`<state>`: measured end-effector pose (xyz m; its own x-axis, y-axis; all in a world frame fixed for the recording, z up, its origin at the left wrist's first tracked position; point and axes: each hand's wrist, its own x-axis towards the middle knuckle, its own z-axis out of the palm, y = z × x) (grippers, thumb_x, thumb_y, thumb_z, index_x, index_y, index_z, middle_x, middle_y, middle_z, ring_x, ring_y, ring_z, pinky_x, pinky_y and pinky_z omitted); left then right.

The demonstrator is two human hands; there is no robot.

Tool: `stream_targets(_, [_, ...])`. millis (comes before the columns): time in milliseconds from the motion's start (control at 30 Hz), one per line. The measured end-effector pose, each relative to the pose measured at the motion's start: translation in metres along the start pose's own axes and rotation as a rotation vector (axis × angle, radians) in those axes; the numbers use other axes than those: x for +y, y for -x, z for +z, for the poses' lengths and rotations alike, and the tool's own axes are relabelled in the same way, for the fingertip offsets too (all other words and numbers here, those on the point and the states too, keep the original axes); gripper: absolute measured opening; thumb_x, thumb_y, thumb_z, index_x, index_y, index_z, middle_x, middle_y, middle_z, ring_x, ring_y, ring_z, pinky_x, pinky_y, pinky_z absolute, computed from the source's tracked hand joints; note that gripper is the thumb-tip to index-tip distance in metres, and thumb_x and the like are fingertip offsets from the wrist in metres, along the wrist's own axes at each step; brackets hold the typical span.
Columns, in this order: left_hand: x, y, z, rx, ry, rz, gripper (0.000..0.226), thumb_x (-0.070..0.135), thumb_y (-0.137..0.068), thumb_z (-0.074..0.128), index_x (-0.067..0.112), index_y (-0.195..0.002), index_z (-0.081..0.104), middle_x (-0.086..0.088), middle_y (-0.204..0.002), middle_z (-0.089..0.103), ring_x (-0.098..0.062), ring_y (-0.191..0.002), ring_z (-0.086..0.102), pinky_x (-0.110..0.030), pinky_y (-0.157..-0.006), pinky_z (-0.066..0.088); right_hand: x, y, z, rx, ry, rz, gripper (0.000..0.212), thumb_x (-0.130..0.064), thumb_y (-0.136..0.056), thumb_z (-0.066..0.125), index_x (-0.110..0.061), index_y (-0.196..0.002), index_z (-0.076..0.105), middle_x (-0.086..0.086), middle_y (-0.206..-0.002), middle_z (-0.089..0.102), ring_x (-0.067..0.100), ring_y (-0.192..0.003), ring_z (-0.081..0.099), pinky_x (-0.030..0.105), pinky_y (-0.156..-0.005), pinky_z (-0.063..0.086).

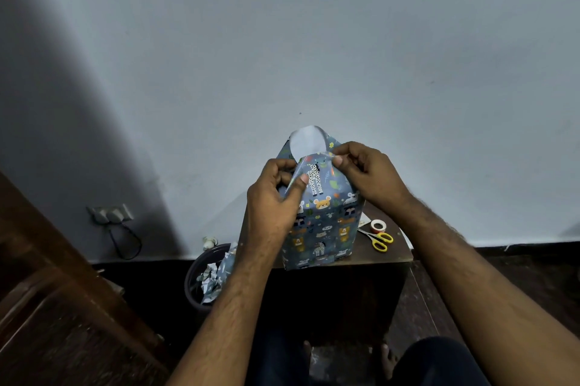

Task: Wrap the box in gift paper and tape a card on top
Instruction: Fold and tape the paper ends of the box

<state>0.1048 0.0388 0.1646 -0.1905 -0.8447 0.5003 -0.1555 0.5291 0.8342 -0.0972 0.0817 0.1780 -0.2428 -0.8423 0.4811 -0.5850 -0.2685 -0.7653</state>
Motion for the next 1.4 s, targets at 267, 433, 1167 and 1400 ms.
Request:
stream_targets(267, [-0.015, -0.026, -0.005, -0.001, 0.182, -0.292, 0.083, 0.027, -0.062, 0.098, 0.031, -0.125, 0.044, 0.002, -0.126, 0.047, -0.008, -0.105, 0.059, -0.021, -0.084, 0.054, 0.000, -0.006, 0.004, 0.094, 0.189, 0.016, 0.015, -0.038, -0.092, 0.071, -0.027, -0.089, 0.061, -0.007, -0.079, 0.065, 0.004, -0.070, 0.058, 0.026, -0.060, 0.039])
stream_targets(433, [-0.018, -0.037, -0.008, -0.172, 0.516, -0.550, 0.047, 0.012, -0.076, 0.086, 0.004, -0.117, 0.065, -0.017, -0.110, 0.075, -0.033, -0.097, 0.075, -0.037, -0.077, 0.060, -0.002, -0.018, 0.002, 0.042, 0.233, 0.088, 0.017, -0.040, -0.085, 0.077, -0.029, -0.082, 0.065, -0.011, -0.087, 0.066, 0.005, -0.081, 0.060, 0.031, -0.069, 0.047])
stream_targets(1167, [-0.009, -0.044, -0.020, -0.351, 0.466, -0.540, 0.047, -0.012, -0.076, 0.077, 0.002, -0.120, 0.068, -0.019, -0.109, 0.076, -0.030, -0.090, 0.074, -0.037, -0.076, 0.063, 0.001, -0.025, 0.001, -0.071, -0.186, 0.266, 0.061, -0.022, -0.086, 0.081, -0.019, -0.133, 0.042, 0.003, -0.127, 0.052, 0.017, -0.112, 0.058, 0.031, -0.089, 0.054])
stream_targets(1400, [-0.010, -0.051, -0.024, -0.457, 0.566, -0.757, 0.036, -0.015, -0.077, 0.070, 0.006, -0.106, 0.073, -0.016, -0.097, 0.077, -0.029, -0.081, 0.076, -0.038, -0.068, 0.064, 0.002, -0.038, -0.019, -0.445, -0.361, 0.387, 0.037, -0.018, -0.090, 0.074, -0.007, -0.125, 0.068, 0.015, -0.117, 0.074, 0.037, -0.107, 0.071, 0.048, -0.095, 0.057])
